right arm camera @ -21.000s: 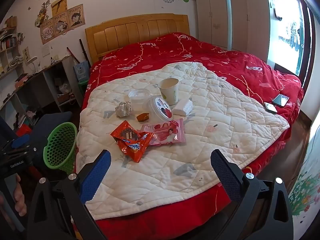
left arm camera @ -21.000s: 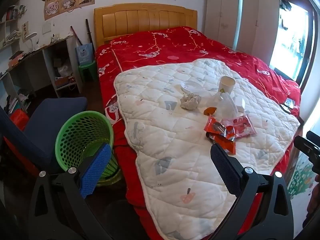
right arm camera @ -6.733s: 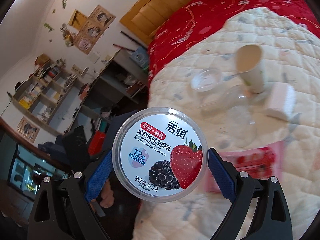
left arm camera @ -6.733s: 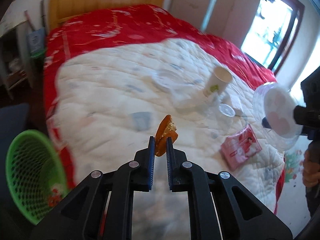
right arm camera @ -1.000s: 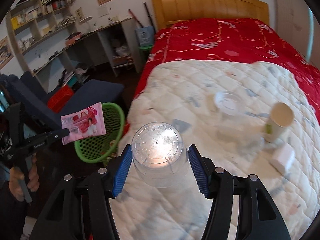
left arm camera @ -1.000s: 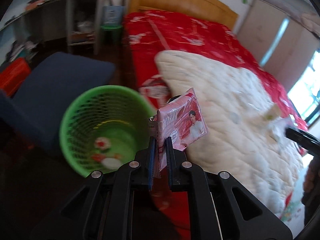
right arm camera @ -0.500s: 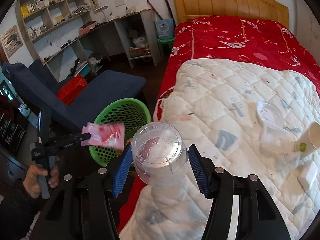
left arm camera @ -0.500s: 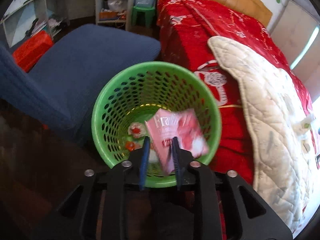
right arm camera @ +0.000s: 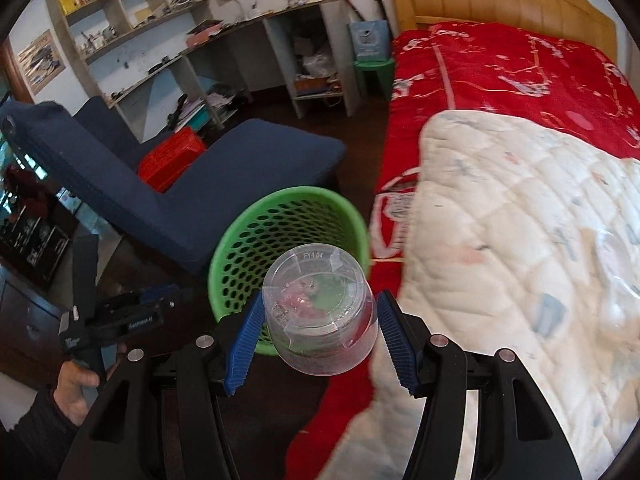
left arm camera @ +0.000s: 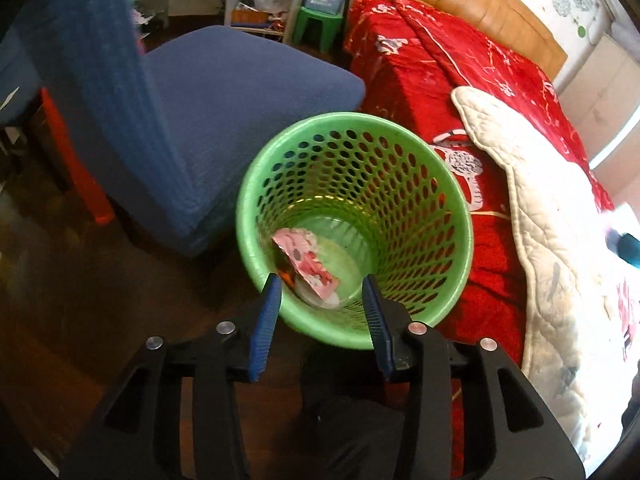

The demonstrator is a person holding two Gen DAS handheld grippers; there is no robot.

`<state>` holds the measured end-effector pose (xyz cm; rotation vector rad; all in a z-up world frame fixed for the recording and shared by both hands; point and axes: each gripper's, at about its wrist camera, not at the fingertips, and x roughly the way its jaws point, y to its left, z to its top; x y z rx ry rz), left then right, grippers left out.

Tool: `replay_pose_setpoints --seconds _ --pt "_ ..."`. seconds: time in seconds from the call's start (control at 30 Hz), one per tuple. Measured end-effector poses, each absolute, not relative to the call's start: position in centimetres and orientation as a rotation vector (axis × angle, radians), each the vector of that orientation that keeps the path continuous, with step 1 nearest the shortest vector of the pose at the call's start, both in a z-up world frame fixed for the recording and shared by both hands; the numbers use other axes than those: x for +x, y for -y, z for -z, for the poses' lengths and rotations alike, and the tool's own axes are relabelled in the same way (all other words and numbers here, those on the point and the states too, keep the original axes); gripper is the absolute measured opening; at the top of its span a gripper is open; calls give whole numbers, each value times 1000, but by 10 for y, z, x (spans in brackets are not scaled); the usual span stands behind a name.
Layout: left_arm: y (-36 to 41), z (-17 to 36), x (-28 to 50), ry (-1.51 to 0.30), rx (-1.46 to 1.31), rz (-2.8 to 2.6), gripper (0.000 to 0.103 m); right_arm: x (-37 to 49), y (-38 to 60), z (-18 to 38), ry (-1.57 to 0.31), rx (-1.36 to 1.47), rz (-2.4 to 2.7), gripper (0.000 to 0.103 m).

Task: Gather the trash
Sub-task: 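Drop the pink packet and clear lid into the green wastebasket with both tools, then grasp the clear rectangular container with the left tool while the right tool grasps the white foam block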

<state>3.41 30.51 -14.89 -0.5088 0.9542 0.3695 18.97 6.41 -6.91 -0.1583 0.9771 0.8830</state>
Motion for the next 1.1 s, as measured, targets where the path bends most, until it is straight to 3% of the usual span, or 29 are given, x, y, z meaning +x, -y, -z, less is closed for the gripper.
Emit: replay_pose_setpoints --seconds 0.4,0.6,1.1 --pt "-317 141 1 -921 -497 -420 48 178 -144 102 -1043 -168 -946 57" --pt "-317 139 -4 -910 -501 -421 51 176 -160 110 -1057 -137 -952 65" --pt "-276 117 21 -900 -441 -344 52 177 -62 72 -969 -107 -828 70"
